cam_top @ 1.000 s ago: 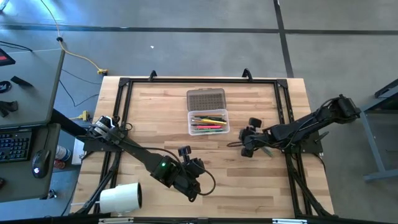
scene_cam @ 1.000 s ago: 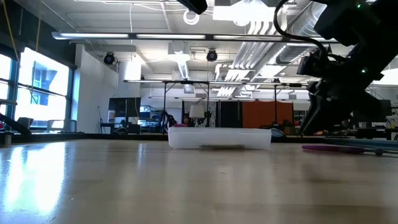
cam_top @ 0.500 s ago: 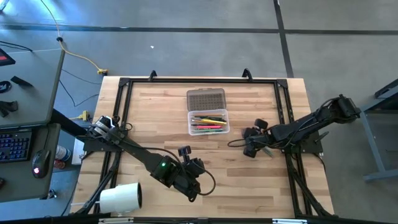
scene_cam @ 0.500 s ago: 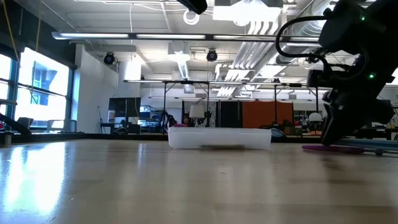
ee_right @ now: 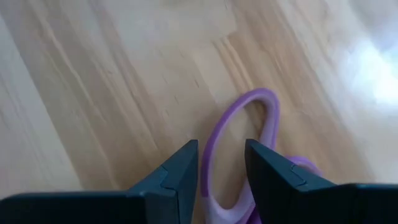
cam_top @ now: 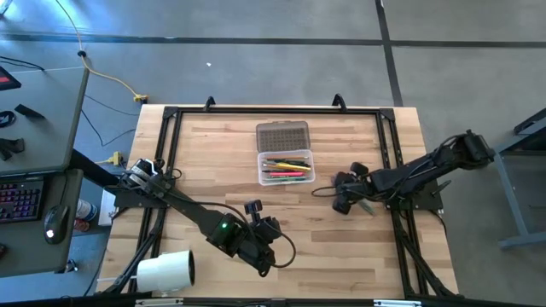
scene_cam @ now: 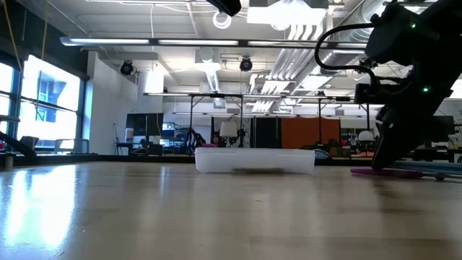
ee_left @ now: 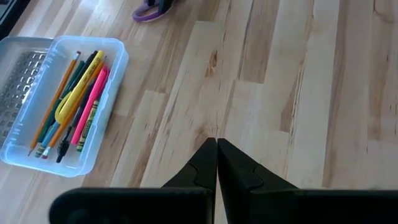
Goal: Pick & place school supplies into a supply box
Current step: Put the violet scissors into the black supply box
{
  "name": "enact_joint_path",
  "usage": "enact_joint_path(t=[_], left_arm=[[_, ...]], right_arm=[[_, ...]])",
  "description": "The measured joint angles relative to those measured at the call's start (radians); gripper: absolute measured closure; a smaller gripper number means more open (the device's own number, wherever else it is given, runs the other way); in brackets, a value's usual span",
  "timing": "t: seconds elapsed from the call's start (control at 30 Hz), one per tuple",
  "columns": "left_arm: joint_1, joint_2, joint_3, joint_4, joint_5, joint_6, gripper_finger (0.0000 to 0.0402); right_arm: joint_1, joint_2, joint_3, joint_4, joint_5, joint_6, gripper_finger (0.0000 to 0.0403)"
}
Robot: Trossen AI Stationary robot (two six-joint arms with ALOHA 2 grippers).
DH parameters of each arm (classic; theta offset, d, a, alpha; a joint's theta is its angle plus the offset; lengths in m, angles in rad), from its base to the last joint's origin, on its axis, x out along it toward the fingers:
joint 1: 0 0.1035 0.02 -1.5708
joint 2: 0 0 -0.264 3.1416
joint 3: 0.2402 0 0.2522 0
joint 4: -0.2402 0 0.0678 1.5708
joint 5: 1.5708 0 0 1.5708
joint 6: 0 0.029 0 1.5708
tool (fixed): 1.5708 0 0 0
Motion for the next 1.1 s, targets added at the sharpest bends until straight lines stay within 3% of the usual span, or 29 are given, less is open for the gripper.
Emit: enact_joint_path(t=[0.3, 0.6, 0.87, 1.1], left_arm=[[0.0, 0.0, 0.0, 0.007, 0.0, 0.0, 0.0355], [0.0, 0.0, 0.0, 0.012, 0.0, 0.0, 0.0355], [0.0, 0.0, 0.0, 0.012, 0.0, 0.0, 0.0355], [0.0, 0.0, 0.0, 0.012, 0.0, 0.0, 0.0355]], right_arm=[[-0.082, 0.0, 0.0, 0.007, -0.049, 0.017, 0.0284], [-0.087, 0.0, 0.0, 0.006, -0.063, 0.015, 0.0284], [-0.087, 0.0, 0.0, 0.005, -0.183, -0.082, 0.0284], [-0.087, 0.0, 0.0, 0.005, -0.168, -0.088, 0.0284]])
